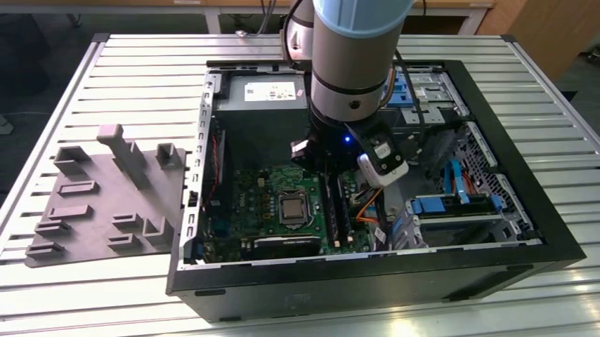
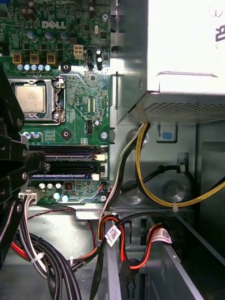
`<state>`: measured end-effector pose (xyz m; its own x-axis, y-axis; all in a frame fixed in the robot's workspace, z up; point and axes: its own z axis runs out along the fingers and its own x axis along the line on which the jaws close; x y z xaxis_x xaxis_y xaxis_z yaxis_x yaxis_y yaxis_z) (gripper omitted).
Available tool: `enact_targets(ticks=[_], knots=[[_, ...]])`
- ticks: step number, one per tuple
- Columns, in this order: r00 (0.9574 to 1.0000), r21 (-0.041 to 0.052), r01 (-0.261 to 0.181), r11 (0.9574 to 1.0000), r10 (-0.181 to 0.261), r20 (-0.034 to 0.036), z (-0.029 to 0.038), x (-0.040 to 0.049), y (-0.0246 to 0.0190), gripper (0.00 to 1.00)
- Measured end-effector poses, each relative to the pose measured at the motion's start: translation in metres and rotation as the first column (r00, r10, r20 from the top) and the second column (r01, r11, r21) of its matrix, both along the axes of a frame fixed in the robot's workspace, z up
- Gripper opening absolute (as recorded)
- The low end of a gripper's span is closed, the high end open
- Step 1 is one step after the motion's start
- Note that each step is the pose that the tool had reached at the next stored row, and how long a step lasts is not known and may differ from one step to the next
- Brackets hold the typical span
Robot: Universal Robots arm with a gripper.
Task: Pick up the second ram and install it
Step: 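Press down the second ram until it locks into place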
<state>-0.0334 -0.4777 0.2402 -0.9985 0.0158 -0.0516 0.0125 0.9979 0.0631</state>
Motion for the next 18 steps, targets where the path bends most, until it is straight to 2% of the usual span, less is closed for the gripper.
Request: enact_targets(ticks=[18], knots=[[1.0, 0.0002, 0.0, 1.0, 0.0, 0.0, -0.0002, 0.0, 0.0102, 0.11]])
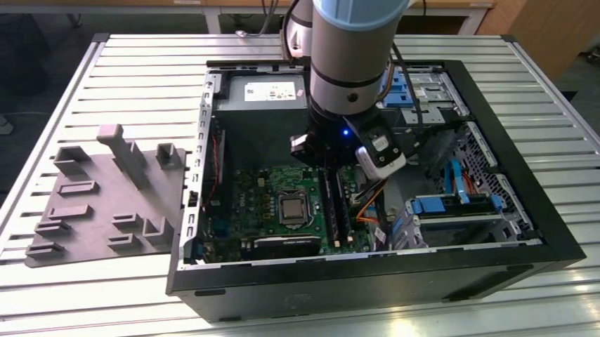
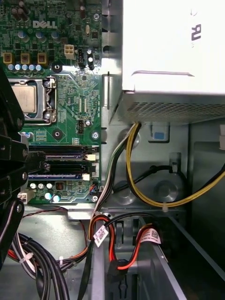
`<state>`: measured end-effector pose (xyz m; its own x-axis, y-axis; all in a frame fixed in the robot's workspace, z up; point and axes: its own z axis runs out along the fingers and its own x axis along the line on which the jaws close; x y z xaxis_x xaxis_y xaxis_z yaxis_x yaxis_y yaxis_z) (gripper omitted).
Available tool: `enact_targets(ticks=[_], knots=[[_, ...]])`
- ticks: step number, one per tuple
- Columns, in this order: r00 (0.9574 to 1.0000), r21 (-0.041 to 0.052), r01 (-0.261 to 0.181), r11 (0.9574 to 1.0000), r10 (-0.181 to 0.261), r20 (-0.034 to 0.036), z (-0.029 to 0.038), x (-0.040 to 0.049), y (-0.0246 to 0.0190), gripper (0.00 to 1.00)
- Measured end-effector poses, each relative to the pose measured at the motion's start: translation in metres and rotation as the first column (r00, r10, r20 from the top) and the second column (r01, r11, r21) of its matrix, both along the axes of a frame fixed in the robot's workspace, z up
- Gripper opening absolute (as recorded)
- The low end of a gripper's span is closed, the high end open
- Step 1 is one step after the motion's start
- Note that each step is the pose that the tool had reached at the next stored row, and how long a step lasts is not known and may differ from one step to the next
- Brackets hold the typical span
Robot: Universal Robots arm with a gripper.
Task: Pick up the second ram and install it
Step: 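Press down the second ram until it locks into place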
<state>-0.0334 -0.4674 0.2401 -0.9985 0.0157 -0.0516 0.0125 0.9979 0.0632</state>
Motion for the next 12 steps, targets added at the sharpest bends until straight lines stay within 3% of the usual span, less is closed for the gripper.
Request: enact_targets(ticks=[12], knots=[[1.0, 0.0024, 0.002, 1.0, -0.002, 0.0, -0.0007, 0.0, 0.0047, 0.11]])
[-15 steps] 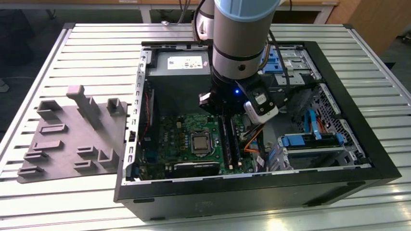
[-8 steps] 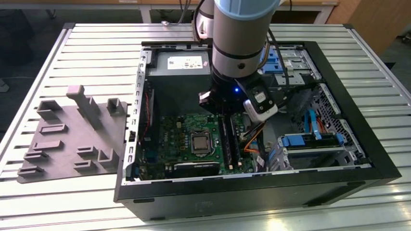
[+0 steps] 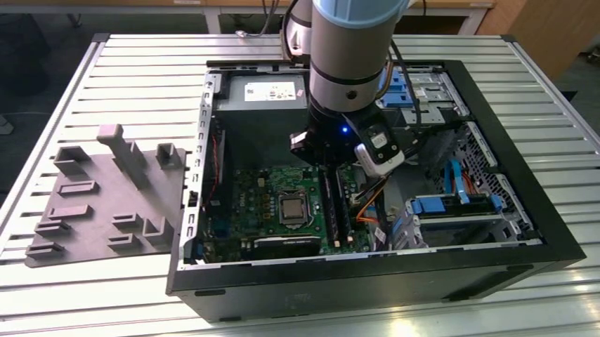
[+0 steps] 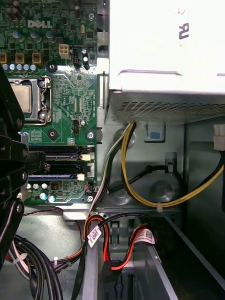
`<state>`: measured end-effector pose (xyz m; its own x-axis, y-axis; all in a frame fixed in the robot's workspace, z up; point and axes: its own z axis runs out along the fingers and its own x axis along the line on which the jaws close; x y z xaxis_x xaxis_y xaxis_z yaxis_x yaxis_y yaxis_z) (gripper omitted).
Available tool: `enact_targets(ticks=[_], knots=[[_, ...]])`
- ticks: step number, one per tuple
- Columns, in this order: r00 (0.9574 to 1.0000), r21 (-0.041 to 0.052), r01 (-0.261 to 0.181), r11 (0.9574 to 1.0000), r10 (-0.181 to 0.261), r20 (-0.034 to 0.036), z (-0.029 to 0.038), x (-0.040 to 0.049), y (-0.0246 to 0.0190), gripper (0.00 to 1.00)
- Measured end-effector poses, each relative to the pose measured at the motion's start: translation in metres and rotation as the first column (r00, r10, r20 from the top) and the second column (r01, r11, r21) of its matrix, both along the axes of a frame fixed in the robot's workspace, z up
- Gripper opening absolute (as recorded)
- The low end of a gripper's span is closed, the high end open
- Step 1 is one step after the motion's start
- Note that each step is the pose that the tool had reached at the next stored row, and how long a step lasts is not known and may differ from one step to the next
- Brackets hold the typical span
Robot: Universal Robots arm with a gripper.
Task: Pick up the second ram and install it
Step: 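Press down the second ram until it locks into place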
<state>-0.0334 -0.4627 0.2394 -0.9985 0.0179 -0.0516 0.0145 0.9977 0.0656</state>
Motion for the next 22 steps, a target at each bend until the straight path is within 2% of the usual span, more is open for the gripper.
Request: enact_targets(ticks=[22], knots=[[0.9998, 0.0011, 0.019, 0.9998, -0.019, 0.0, -0.0018, 0.0, 0.0042, 0.11]])
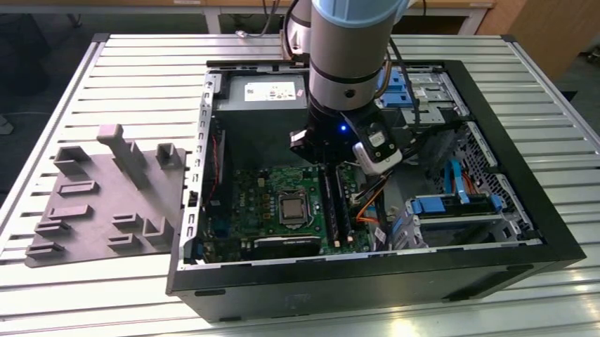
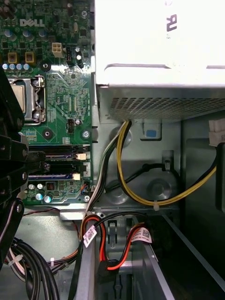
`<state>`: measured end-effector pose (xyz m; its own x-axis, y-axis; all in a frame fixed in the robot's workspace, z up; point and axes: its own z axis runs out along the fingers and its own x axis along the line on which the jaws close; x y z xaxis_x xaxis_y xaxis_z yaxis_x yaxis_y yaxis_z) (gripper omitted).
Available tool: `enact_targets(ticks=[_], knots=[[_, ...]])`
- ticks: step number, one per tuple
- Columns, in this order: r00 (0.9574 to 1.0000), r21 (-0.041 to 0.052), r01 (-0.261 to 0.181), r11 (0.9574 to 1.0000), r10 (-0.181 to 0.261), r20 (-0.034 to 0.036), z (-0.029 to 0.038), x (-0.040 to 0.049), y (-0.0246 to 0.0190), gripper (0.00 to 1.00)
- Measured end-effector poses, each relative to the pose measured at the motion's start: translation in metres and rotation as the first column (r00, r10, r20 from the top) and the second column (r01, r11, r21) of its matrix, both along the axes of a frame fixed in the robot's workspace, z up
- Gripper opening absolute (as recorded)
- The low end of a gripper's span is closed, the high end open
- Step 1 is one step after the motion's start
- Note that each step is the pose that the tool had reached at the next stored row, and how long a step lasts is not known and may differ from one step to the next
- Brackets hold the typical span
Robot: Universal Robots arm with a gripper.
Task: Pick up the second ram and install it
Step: 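Press down the second ram until it locks into place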
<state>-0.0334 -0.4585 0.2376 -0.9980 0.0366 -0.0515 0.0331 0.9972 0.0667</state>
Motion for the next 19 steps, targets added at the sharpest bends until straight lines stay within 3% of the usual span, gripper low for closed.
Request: enact_targets(ticks=[19], knots=[[1.0, 0.0001, 0.009, 1.0, -0.009, 0.0, -0.0017, 0.0, 0.0046, 0.11]])
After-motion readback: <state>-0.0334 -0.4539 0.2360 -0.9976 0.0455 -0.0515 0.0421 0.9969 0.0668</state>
